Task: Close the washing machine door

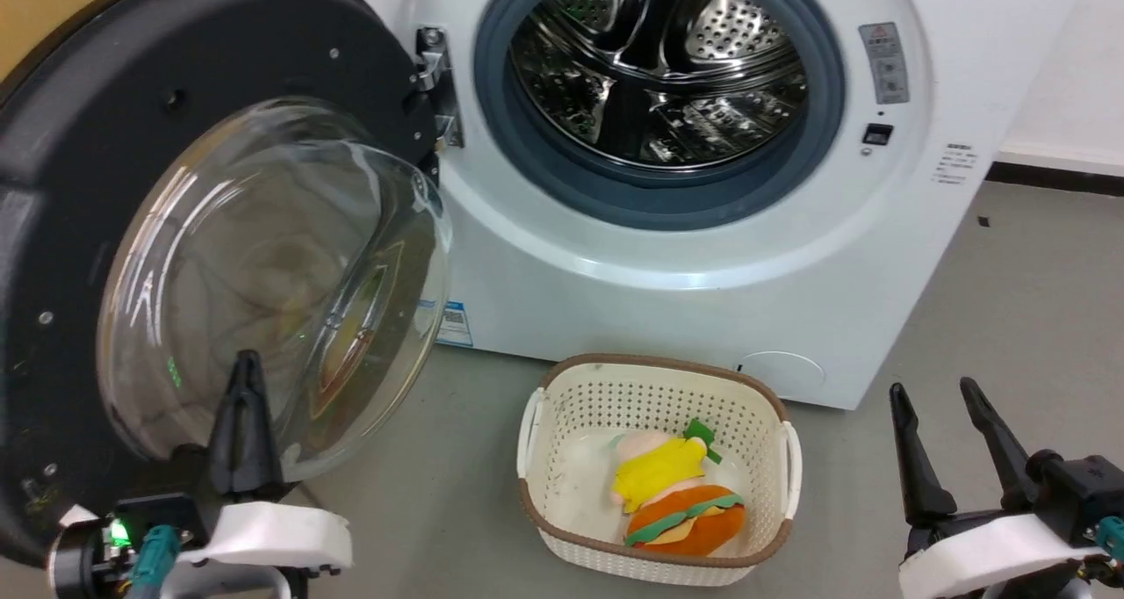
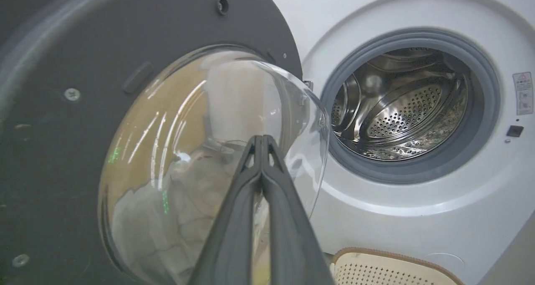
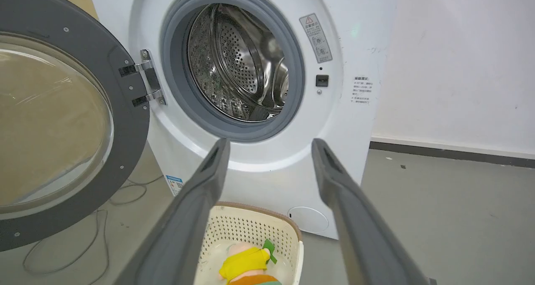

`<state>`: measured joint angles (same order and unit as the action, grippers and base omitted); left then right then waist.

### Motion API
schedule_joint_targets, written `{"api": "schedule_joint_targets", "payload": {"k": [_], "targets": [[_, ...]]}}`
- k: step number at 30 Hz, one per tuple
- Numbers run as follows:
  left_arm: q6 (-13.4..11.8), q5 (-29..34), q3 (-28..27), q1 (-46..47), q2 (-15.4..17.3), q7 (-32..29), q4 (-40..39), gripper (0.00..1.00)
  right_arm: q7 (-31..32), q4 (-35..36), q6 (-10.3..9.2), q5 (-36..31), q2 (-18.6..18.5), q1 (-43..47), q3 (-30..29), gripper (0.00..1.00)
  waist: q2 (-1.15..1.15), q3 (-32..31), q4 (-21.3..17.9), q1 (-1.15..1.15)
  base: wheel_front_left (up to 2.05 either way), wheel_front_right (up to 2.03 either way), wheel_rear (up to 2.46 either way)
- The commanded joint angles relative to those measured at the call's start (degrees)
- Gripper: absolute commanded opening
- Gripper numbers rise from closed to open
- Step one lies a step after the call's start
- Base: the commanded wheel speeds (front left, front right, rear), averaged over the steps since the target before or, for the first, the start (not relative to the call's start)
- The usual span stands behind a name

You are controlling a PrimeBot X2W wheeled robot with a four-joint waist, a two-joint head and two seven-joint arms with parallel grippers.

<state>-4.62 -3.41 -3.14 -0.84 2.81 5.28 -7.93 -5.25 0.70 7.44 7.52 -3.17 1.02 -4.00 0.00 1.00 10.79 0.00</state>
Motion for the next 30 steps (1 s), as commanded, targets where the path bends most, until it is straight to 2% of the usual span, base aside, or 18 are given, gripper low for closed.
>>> {"api": "schedule_joint_targets", "payload": {"k": [1, 12, 18, 23, 27, 30], "targets": [[-0.4, -0.4, -0.8, 1.1, 0.1, 0.7, -1.0, 0.0, -0.7, 0.3, 0.02, 0.6, 0.1, 0.8, -0.4, 1.0, 0.0, 0.2, 1.1, 0.0, 0.0, 0.0, 0.0], [0.3, -3.3, -10.1, 2.7, 0.1, 2.1, -7.5, 0.0, -2.1, -0.4, 0.02, 1.5, 0.1, -0.2, -0.6, 1.0, 0.0, 1.7, 4.6, 0.0, 0.0, 0.0, 0.0], [3.5, -6.6, -18.4, 6.2, 0.3, 2.8, -8.4, 0.0, -2.9, -0.8, 0.02, 2.0, 0.2, -0.3, -1.0, 1.0, 0.0, 2.4, 6.2, 0.0, 0.0, 0.0, 0.0], [7.3, -8.9, -23.9, 9.6, 2.2, 3.4, -5.9, 0.0, -3.5, -1.1, 0.03, 2.4, 0.2, -0.4, -1.5, 1.0, 0.0, 3.1, 7.5, 0.0, 0.0, 0.0, 0.0], [8.4, -13.3, -26.0, 12.7, 3.7, 3.9, -1.5, 0.0, -3.9, -1.3, 0.03, 2.6, 0.2, -0.6, -1.8, 1.0, 0.0, 3.6, 8.6, 0.0, 0.0, 0.0, 0.0], [8.9, -16.3, -26.7, 15.0, 6.4, 3.4, 2.8, 0.0, -4.3, -1.5, 0.03, 2.7, 0.2, -0.8, -1.9, 1.0, 0.0, 4.0, 9.4, 0.0, 0.0, 0.0, 0.0]]}}
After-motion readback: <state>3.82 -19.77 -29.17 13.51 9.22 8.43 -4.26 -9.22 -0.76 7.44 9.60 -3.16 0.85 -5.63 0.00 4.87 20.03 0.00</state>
